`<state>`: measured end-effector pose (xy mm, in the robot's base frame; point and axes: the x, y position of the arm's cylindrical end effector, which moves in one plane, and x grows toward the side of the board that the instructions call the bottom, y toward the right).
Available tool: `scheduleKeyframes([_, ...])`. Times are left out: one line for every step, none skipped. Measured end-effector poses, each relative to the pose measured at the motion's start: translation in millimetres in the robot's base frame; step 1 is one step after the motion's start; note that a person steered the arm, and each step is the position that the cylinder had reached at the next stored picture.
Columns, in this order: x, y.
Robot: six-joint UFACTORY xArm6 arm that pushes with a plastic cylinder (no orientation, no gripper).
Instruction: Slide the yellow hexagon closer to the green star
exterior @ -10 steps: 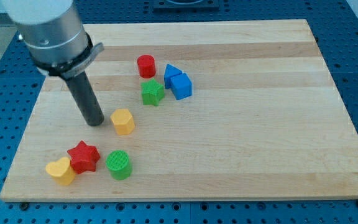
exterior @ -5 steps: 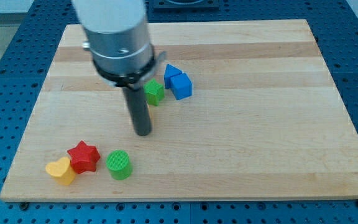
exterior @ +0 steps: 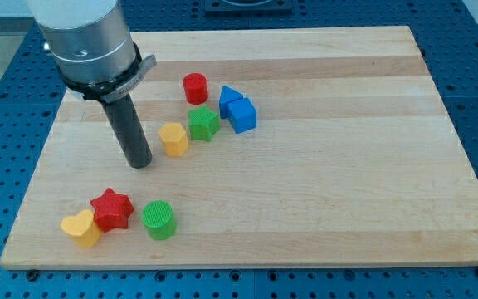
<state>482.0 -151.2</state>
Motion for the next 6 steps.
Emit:
scheduleKeyframes([4.2, 24.7])
scheduleKeyframes([-10.9, 31.4])
scheduleKeyframes([-30.6, 31.4])
scheduleKeyframes([-33.6, 31.6])
scheduleKeyframes([-9.9, 21.7])
scheduleKeyframes([-7.4, -51.3])
